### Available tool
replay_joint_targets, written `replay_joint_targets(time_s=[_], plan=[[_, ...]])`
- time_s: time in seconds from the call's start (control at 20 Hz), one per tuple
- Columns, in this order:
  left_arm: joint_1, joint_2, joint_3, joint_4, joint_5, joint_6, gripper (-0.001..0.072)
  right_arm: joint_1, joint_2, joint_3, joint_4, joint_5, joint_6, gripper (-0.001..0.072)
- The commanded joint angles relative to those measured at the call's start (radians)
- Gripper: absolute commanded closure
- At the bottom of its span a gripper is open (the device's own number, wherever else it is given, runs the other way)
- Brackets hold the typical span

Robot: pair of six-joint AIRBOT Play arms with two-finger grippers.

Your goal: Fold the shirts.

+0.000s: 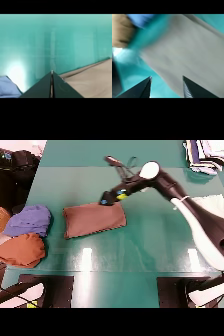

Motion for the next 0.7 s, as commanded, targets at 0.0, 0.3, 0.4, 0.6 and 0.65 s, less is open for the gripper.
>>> replay_joint_targets(time_s=[0.0, 0.3, 0.4, 0.6, 0.65], plan=[[0.003, 0.003, 0.000, -0.019, -0.012, 0.003, 0.0678, -0.203, 0.050, -0.207, -0.031, 0.026, 0.040, 0.0245], [0.003, -0.008, -0.008, -0.045, -0.008, 0.010, 0.0678, -0.311, -0.088, -0.278, 0.136, 0.041, 0.044, 0.0083], [0.003, -0.008, -0.024, -0.052, -0.003, 0.010, 0.0678, -0.267, -0.166, -0.219, 0.179, 0.068, 0.044, 0.0087], [0.003, -0.008, -0.042, -0.082, -0.002, 0.010, 0.0678, -0.142, -0.303, -0.065, 0.242, 0.106, 0.045, 0.0149], [0.003, -0.008, -0.042, -0.089, -0.002, 0.010, 0.0678, -0.111, -0.329, -0.024, 0.249, 0.105, 0.045, 0.0168]])
